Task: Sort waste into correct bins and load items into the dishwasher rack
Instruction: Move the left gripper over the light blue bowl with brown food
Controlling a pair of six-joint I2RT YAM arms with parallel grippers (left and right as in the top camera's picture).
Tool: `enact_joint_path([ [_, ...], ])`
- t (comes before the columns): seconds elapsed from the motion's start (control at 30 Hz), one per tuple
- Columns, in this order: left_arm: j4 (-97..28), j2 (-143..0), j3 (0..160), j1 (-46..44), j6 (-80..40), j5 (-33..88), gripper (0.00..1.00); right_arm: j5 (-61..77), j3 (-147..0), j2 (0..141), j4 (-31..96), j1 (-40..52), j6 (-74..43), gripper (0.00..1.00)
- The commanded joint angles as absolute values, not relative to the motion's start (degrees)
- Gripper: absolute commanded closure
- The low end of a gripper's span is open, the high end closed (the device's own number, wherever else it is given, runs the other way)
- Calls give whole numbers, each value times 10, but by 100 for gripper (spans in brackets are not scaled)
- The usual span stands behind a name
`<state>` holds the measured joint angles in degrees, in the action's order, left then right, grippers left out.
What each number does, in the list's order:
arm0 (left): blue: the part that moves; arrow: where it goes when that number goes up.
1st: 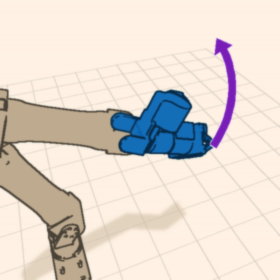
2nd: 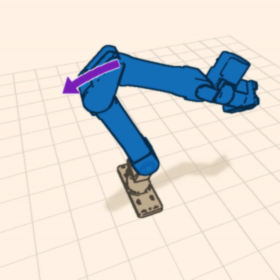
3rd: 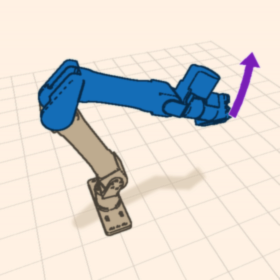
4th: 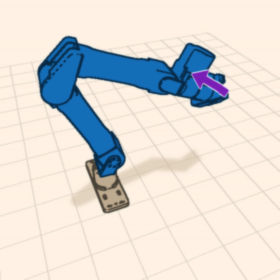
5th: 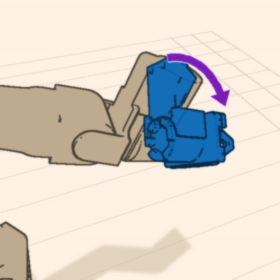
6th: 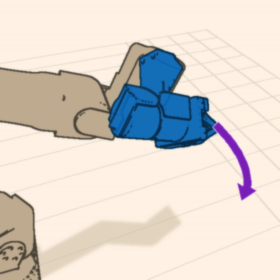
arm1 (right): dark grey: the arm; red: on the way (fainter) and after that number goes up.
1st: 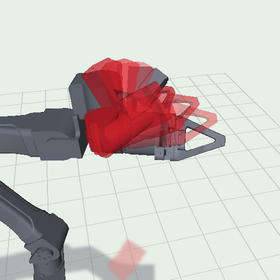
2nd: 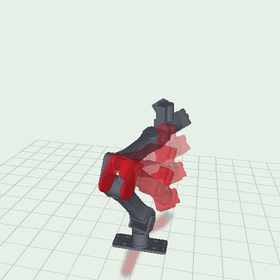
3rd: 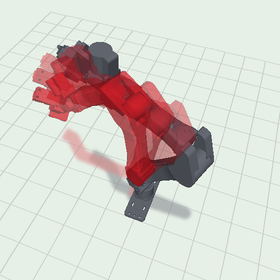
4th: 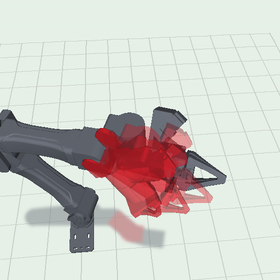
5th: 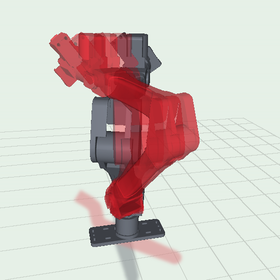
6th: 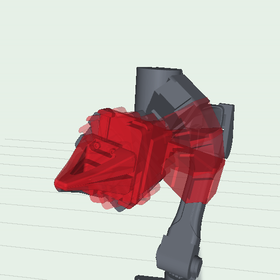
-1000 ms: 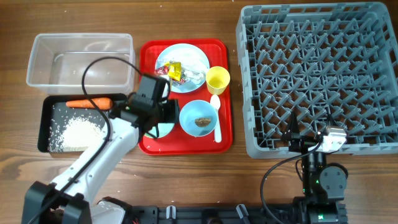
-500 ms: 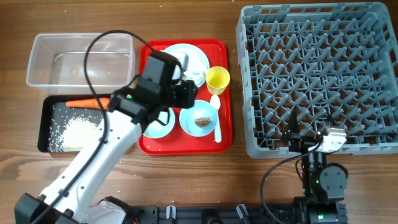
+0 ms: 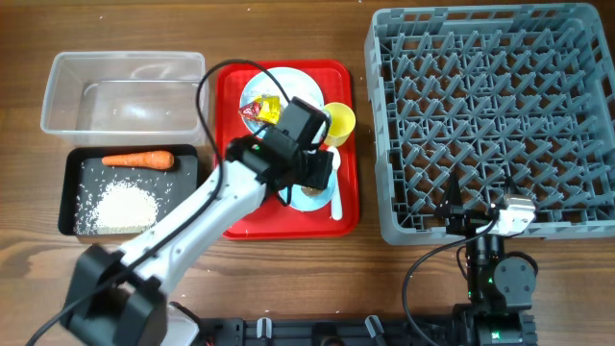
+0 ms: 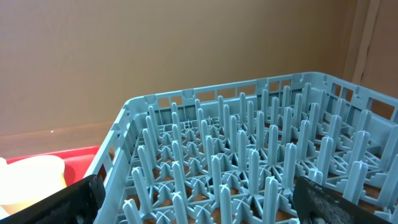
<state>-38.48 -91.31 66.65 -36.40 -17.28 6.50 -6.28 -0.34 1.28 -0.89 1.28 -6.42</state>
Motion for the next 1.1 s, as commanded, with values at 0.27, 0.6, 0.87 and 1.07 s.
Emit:
enact_joint_path([
  [0.27, -394, -989, 676, -366, -172, 20, 46, -69, -3, 13, -11, 10, -68, 0],
  [0.6, -381, -1041, 676, -366, -172, 21, 46, -69, -3, 13, -11, 10, -69, 0],
  [0.87, -378, -1042, 675, -366, -172, 21, 46, -69, -3, 13, -11, 10, -69, 0],
  [1.07, -382, -1042, 675, -366, -169, 60, 46, -69, -3, 13, -11, 10, -69, 0],
])
